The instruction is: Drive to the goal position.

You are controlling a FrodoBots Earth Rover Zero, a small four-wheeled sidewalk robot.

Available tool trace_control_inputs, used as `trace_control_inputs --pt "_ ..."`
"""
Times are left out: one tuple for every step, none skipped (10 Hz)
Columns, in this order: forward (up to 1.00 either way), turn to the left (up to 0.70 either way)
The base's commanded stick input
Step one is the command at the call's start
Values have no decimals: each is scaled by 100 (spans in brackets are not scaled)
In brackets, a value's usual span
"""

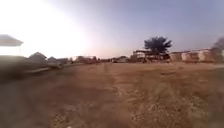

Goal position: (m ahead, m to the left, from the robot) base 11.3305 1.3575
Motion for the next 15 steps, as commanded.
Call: trace_control_inputs --pt "69 0" --pt "69 0" --pt "69 0" --pt "69 0" --pt "69 0" --pt "69 0" --pt "69 0" --pt "69 0" --pt "69 0" --pt "69 0" --pt "69 0" --pt "69 0" --pt "69 0" --pt "69 0" --pt "69 0"
